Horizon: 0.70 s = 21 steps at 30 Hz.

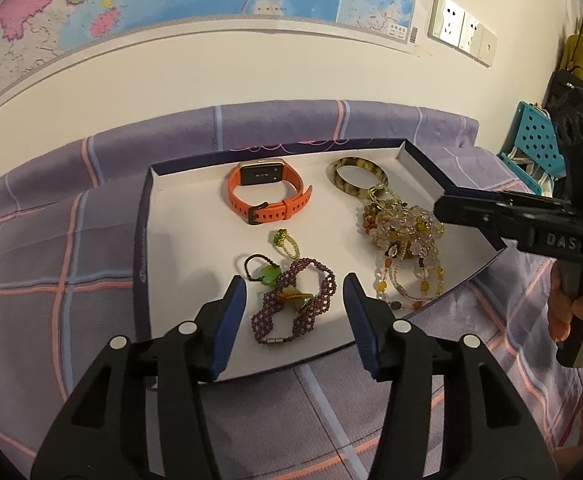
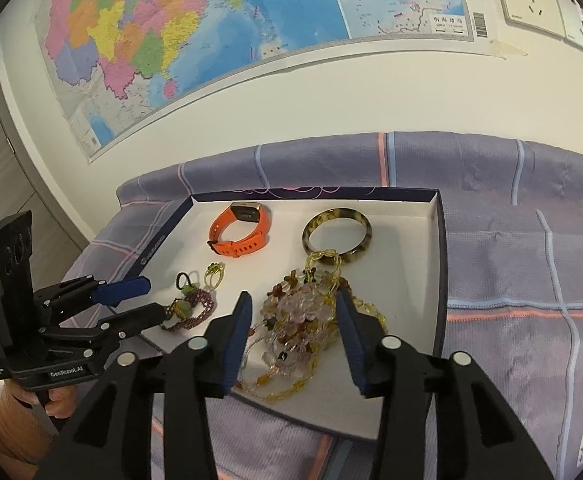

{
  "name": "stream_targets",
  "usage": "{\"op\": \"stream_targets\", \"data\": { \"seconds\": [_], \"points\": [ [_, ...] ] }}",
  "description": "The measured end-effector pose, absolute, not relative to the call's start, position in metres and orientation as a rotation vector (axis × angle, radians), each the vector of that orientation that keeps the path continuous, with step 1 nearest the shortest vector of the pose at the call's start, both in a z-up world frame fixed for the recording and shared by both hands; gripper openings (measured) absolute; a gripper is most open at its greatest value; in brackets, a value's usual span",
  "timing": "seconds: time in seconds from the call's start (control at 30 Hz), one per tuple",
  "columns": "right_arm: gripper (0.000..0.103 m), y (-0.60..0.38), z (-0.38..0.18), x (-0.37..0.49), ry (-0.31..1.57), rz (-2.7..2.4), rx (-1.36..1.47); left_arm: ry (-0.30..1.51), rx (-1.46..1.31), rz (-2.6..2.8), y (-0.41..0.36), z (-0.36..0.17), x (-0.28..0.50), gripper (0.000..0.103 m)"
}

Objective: Organize jewelry
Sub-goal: 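Lower both items into the box lid and open both tools, then lift both tools out of the box lid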

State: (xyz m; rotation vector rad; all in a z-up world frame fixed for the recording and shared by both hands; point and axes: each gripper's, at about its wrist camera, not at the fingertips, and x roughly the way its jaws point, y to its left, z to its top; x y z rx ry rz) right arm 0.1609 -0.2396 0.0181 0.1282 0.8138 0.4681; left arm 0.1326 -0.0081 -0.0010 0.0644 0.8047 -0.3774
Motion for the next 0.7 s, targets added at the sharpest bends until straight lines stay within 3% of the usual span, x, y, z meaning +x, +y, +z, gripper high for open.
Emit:
{"op": "stream_targets", "data": {
  "seconds": [0.07,0.13,0.17,0.2,0.27,0.3,0.37,0.4,0.7],
  "points": [
    [0.044,-0.239,0.019,0.157,0.812,0.468,0.127,0.803,0.059,-0.372,-0.007,-0.001,0.129,0.059],
    [0.055,-0.237,0.021,0.151,0.798,0.457,0.105,0.796,0.059,-0.357,-0.006,0.0,0.126,0.061],
    [0.065,-0.236,0.021,0.147,0.792,0.454,0.097,0.795,0.061,-0.357,-0.006,0.0,0.124,0.062],
    [0.066,-0.234,0.022,0.142,0.783,0.449,0.09,0.795,0.059,-0.351,-0.006,0.001,0.122,0.066],
    [0.068,-0.229,0.023,0.133,0.773,0.461,0.067,0.777,0.062,-0.323,-0.006,0.003,0.115,0.081],
    [0.076,-0.226,0.024,0.126,0.766,0.458,0.05,0.769,0.063,-0.308,-0.006,0.005,0.112,0.097],
    [0.093,-0.221,0.025,0.113,0.742,0.453,0.029,0.749,0.061,-0.277,-0.005,0.008,0.105,0.097],
    [0.096,-0.221,0.025,0.107,0.728,0.445,0.024,0.746,0.06,-0.273,-0.005,0.009,0.102,0.097],
    [0.096,-0.215,0.02,0.07,0.725,0.389,0.012,0.734,0.067,-0.204,-0.002,0.012,0.072,0.097]
  ]
}}
